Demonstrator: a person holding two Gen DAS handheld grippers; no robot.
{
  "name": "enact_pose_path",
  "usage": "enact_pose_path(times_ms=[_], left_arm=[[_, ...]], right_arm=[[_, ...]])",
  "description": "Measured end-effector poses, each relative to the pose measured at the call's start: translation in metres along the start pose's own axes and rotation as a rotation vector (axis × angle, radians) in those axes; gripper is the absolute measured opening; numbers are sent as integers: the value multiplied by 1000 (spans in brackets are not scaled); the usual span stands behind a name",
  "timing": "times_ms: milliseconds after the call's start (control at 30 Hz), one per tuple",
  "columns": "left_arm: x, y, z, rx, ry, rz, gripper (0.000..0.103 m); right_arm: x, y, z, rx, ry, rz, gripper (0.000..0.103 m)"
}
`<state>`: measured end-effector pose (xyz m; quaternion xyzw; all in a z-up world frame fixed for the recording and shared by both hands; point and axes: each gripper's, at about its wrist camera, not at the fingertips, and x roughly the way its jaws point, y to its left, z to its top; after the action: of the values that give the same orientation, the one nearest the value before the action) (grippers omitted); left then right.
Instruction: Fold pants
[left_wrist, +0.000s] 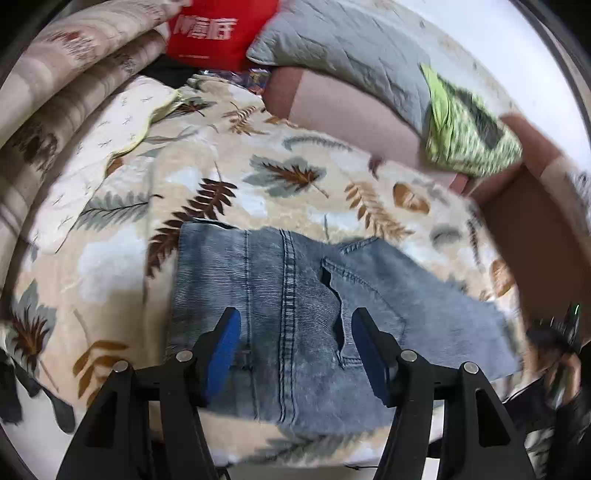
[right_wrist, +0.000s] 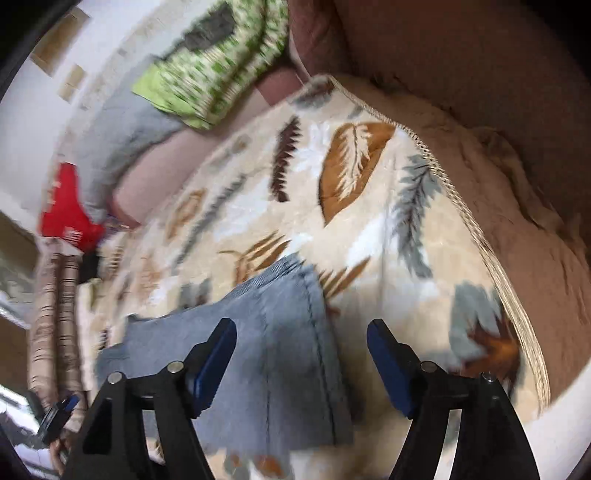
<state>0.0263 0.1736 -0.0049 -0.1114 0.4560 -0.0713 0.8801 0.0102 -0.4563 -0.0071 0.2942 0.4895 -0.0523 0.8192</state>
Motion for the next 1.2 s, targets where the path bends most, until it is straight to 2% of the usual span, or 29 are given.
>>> enact_pose_path(times_ms=[100, 133, 167, 200, 233, 300, 400, 433, 533, 567, 700, 800, 867, 900, 933, 967, 1000, 1033, 1067, 1100, 1133, 1200], left_arm=[[30, 6, -10, 24, 41, 135, 63], [42, 13, -16, 10, 71, 190, 63], [53, 26, -22, -24, 99, 216, 63], [57, 34, -25, -48, 90, 191, 65], [55, 38, -27, -57, 59, 166, 65], [52, 39, -29, -35, 47, 168, 65], [54, 39, -29, -27, 41, 180, 66], [55, 40, -29, -25, 35, 185, 67], [56, 40, -29, -32, 32, 188, 68], [56, 41, -29, -33, 31, 185, 68], [56, 41, -29, -29, 28, 185, 68], [53, 40, -28, -40, 27, 192, 68], [48, 38, -27, -46, 19, 201, 68], [45, 37, -26, -49, 15, 206, 68], [38, 34, -24, -61, 2, 210, 68], [31, 30, -22, -69, -20, 196, 68], [25, 27, -21, -71, -39, 179, 68], [17, 20, -19, -66, -64, 154, 68], [10, 12, -17, -48, -91, 132, 68], [6, 2, -15, -18, -114, 121, 71], [6, -2, -15, -1, -122, 127, 74], [22, -7, -16, 48, -99, 202, 76]], right_arm=[[40, 2, 15, -5, 68, -36, 76], [50, 4, 16, -20, 102, -32, 64], [61, 11, 16, -55, 133, -32, 46], [66, 19, 12, -112, 151, -73, 17], [66, 27, 11, -160, 139, -121, 15], [54, 43, 12, -223, 92, -141, 13], [36, 54, 19, -290, -42, -233, 12], [40, 50, 18, -285, -48, -258, 12], [73, 29, 14, -265, 64, -292, 13], [71, 22, 12, -230, 59, -284, 13], [27, 24, 5, -186, -72, -260, 14], [-10, 41, -11, -180, -109, -104, 16], [-13, 56, -24, -180, -55, 64, 26], [-7, 61, -31, -185, 8, 161, 43], [0, 63, -36, -192, 43, 189, 66], [15, 63, -41, -205, 79, 174, 76], [29, 61, -43, -213, 109, 141, 80], [55, 51, -45, -203, 165, 41, 75], [68, 41, -46, -172, 171, 2, 75], [64, 43, -45, -158, 131, 7, 76], [57, 52, -42, -158, 123, -9, 76], [46, 75, -36, -219, 121, -27, 76]])
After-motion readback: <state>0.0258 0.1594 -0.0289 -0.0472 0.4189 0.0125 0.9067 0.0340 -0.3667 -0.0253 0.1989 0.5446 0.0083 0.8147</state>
